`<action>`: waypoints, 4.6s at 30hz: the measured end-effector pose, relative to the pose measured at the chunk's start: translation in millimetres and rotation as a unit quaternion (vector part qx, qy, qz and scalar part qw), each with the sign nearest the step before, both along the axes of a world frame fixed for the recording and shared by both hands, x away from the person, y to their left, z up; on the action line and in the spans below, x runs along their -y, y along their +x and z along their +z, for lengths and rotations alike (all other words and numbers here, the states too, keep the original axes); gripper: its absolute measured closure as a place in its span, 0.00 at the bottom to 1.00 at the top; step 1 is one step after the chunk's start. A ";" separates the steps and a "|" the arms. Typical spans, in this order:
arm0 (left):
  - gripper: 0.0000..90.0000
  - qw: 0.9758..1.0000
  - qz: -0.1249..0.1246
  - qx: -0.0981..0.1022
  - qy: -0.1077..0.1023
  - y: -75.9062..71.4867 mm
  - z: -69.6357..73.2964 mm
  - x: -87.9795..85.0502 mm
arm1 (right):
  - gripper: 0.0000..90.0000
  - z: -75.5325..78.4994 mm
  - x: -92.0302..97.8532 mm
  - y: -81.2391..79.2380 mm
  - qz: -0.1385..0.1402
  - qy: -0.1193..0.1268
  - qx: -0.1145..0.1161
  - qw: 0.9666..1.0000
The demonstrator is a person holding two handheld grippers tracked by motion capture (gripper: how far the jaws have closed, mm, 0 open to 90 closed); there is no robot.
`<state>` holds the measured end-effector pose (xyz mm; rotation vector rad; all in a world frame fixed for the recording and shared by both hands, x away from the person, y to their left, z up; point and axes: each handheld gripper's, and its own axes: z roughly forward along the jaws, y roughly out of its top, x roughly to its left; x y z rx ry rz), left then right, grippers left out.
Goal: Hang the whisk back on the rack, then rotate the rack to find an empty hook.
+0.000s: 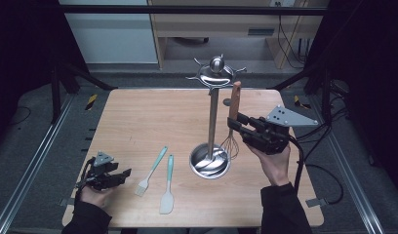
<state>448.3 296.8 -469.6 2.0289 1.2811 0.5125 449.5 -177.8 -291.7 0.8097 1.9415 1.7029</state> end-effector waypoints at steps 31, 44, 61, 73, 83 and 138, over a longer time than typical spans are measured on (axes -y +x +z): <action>0.43 1.000 0.001 0.001 -0.001 -0.2 -0.5 1.4 | 0.64 1.6 7.4 -9.7 -0.025 0.011 0.016 0.999; 0.43 1.000 -0.002 -0.002 -0.004 0.0 -0.6 0.9 | 0.89 11.6 24.5 -30.5 -0.075 0.004 0.047 0.996; 0.43 1.000 -0.003 -0.001 -0.003 -0.2 -0.4 1.8 | 1.00 35.8 16.8 -30.9 -0.101 0.021 0.073 0.992; 0.43 1.000 -0.003 -0.002 0.001 -0.1 -0.7 2.4 | 1.00 51.7 8.9 -24.7 -0.113 0.018 0.081 0.990; 0.43 1.000 -0.003 -0.001 0.003 -0.5 -0.5 3.0 | 1.00 68.6 4.6 -19.7 -0.113 0.015 0.087 0.990; 0.44 1.000 -0.005 -0.002 0.003 -1.0 0.0 5.4 | 0.65 -19.7 37.6 -23.2 -0.138 -0.034 0.018 0.990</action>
